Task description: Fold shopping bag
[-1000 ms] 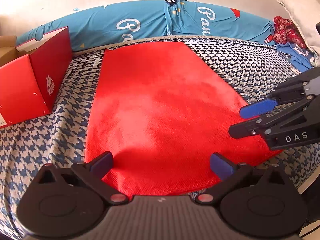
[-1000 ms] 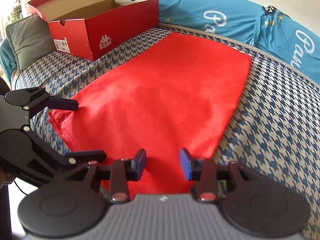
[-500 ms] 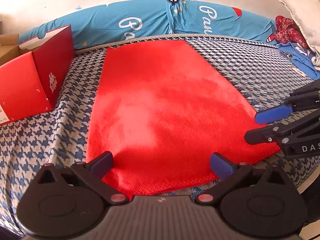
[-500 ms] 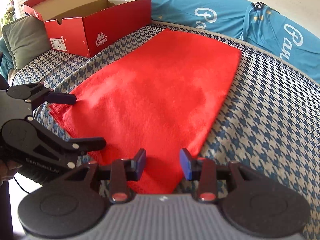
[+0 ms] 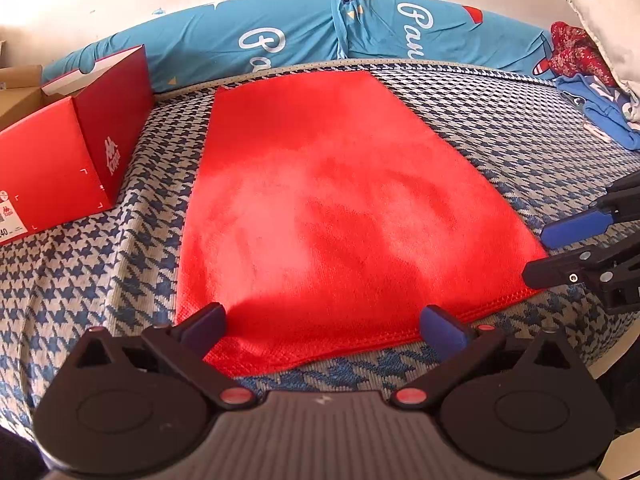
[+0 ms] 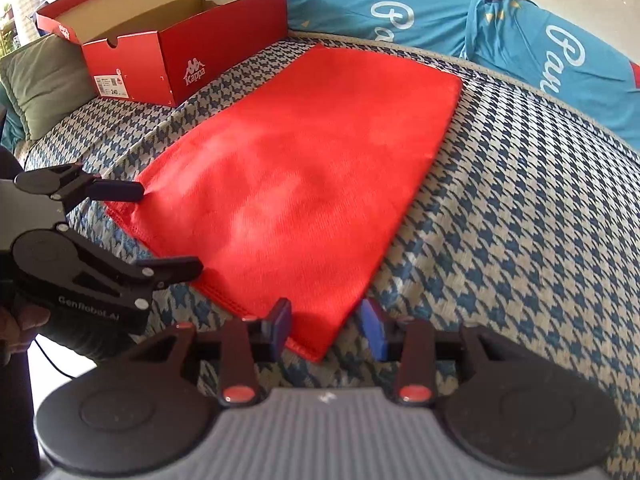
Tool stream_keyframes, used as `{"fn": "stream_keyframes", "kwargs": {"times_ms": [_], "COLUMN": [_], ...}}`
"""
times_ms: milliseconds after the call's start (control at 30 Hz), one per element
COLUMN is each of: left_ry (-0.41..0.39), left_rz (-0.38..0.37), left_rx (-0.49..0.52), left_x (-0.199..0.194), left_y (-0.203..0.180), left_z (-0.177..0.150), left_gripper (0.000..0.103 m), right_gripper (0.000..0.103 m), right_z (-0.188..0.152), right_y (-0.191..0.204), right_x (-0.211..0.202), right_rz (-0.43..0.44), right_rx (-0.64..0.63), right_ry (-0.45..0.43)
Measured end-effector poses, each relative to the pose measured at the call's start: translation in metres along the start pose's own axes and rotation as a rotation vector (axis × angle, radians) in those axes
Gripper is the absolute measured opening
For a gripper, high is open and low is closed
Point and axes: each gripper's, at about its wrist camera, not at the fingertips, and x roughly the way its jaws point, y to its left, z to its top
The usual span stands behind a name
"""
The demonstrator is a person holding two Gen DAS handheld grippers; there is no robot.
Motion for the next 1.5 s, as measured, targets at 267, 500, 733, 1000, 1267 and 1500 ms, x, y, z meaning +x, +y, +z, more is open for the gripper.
{"fn": "stream_keyframes", "kwargs": {"times_ms": [267, 500, 733, 1000, 1267, 1500], "left_ry": [0.006, -0.010, -0.054, -0.110, -0.114, -0.090], "left_rz": [0.006, 0.015, 0.054, 0.093, 0.084, 0.065], "left_rx": [0.097, 0.111, 0.140, 0.243, 0.276, 0.234], "left_x": [-0.008, -0.009, -0.011, -0.010, -0.012, -0.010], "left_y": [-0.018, -0.020, -0.024, -0.035, -0.039, -0.034], "left_z": [-0.006, -0.005, -0.003, -0.003, -0.006, -0.005], "left_gripper": [0.103, 0.103, 0.103, 0.103, 0.099, 0.099], "right_gripper": [0.045, 0.043, 0.032, 0.030, 0.036, 0.036], "right_z": [-0.008, -0.005, -0.004, -0.001, -0.006, -0.017], "right_y": [0.009, 0.002, -0.016, -0.022, -0.009, 0.024], "right_x": [0.000, 0.002, 0.000, -0.007, -0.007, -0.018], "right_rz": [0.023, 0.051, 0.104, 0.122, 0.070, -0.084], "right_rx": [-0.039, 0.029, 0.152, 0.186, 0.106, -0.063], "right_ry": [0.029, 0.010, -0.013, -0.068, -0.025, -0.073]}}
